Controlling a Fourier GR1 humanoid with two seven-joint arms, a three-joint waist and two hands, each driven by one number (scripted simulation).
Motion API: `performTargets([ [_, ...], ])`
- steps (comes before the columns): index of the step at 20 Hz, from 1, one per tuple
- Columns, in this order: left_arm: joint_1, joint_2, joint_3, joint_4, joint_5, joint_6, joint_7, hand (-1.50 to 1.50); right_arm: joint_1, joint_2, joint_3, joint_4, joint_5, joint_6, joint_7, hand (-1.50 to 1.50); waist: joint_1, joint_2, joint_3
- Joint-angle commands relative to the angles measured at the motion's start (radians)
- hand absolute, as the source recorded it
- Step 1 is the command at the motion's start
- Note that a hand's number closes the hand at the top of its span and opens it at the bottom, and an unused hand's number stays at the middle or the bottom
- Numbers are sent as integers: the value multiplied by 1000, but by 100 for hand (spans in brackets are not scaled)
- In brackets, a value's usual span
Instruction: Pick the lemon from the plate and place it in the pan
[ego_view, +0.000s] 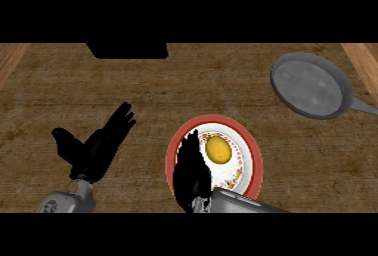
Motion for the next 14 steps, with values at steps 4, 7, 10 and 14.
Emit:
performTargets([
  [4, 26, -15, 8, -54, -28, -4, 33, 0, 25, -35, -32, 83, 114, -136, -102, -150, 2, 1, 0],
  [7, 86, -32, -2, -85, -39, -15, 8, 0, 24, -45, -68, 43, 135, -56, -151, -150, 2, 0, 0],
  [10, 63, -19, 32, -68, -21, -42, 39, 0, 71, -46, -66, -1, 186, -54, -140, -150, 0, -1, 0],
  [14, 63, -10, 56, -82, -21, -64, 28, 0, 30, -28, -92, 182, 227, -228, -243, 150, 6, 1, 0],
])
